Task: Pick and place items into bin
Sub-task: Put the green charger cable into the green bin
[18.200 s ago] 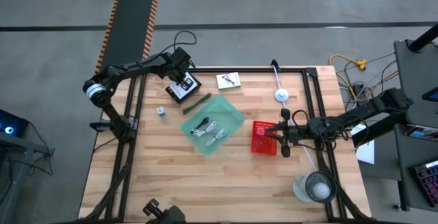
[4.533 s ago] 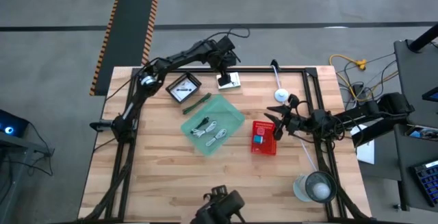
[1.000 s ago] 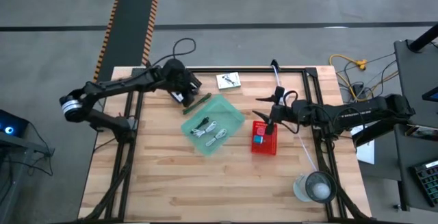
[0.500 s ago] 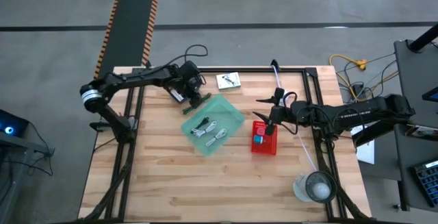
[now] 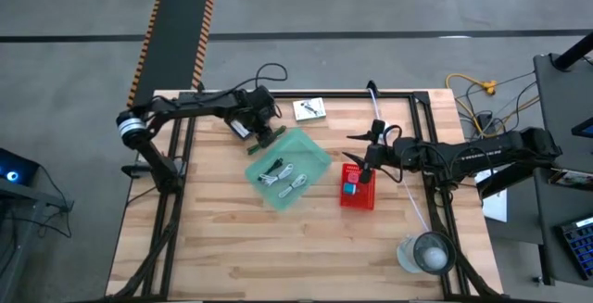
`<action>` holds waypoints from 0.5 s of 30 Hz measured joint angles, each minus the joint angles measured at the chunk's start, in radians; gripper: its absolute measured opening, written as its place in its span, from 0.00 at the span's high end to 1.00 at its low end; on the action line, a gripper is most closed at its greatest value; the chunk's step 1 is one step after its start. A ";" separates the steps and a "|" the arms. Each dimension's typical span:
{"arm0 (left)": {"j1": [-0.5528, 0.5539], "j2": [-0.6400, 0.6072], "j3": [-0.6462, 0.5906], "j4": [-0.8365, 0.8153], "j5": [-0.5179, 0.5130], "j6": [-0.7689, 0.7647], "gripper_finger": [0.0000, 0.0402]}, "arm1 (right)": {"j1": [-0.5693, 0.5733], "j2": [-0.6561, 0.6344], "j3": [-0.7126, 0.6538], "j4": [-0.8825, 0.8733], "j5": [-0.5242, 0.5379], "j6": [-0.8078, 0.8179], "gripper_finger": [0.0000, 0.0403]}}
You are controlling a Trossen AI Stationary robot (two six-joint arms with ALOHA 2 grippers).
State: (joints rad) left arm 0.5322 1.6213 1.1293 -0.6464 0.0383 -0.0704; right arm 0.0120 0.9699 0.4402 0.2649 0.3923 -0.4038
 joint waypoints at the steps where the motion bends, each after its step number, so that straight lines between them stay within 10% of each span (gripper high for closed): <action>1: -0.002 0.008 0.000 0.000 0.000 0.012 0.52 | 0.000 0.000 0.000 0.000 0.000 0.000 0.46; 15: -0.002 0.160 0.022 -0.001 -0.002 0.186 0.52 | 0.001 0.000 -0.003 0.001 0.001 -0.026 0.46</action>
State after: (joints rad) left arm 0.5304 1.7812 1.1510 -0.6469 0.0367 0.1160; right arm 0.0128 0.9699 0.4374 0.2657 0.3931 -0.4303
